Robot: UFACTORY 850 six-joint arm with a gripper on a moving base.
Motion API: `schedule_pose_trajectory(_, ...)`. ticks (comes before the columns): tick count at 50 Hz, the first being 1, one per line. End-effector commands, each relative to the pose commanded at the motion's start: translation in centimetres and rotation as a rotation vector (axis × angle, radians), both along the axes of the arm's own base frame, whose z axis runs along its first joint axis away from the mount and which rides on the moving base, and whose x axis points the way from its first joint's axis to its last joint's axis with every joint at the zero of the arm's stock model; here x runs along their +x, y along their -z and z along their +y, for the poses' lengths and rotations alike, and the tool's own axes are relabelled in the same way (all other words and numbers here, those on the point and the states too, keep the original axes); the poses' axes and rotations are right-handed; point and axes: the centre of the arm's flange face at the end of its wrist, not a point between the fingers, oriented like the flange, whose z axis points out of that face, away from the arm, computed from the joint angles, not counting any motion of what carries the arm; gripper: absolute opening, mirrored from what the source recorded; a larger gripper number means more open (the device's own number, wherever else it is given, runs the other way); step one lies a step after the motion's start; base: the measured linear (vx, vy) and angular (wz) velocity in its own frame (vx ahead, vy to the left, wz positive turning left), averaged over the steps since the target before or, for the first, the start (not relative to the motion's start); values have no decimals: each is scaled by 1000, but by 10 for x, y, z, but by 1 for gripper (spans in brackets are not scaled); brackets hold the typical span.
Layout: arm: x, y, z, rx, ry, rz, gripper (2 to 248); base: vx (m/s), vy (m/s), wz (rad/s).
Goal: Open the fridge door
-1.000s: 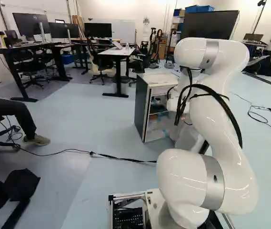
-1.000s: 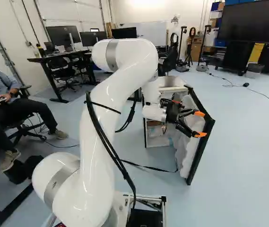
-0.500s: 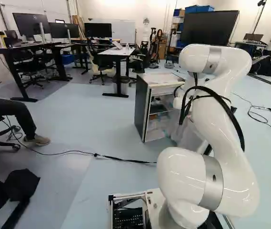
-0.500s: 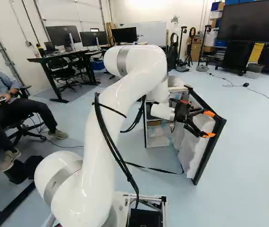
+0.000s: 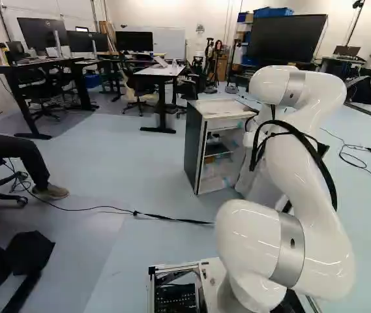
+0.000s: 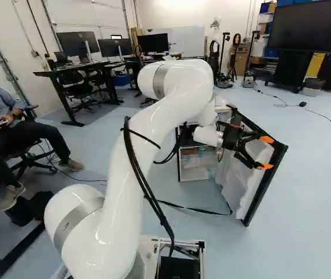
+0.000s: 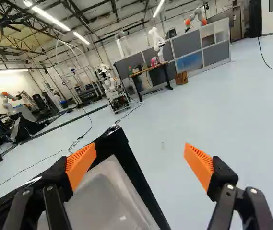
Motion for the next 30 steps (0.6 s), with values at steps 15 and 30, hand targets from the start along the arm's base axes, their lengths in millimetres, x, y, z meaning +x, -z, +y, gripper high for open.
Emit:
schedule_pose_trajectory(15, -20, -2, 26, 25, -21, 45, 247, 0, 0, 0)
schedule_pose_trajectory(30, -39, -5, 57, 41, -94, 103, 247, 0, 0, 0)
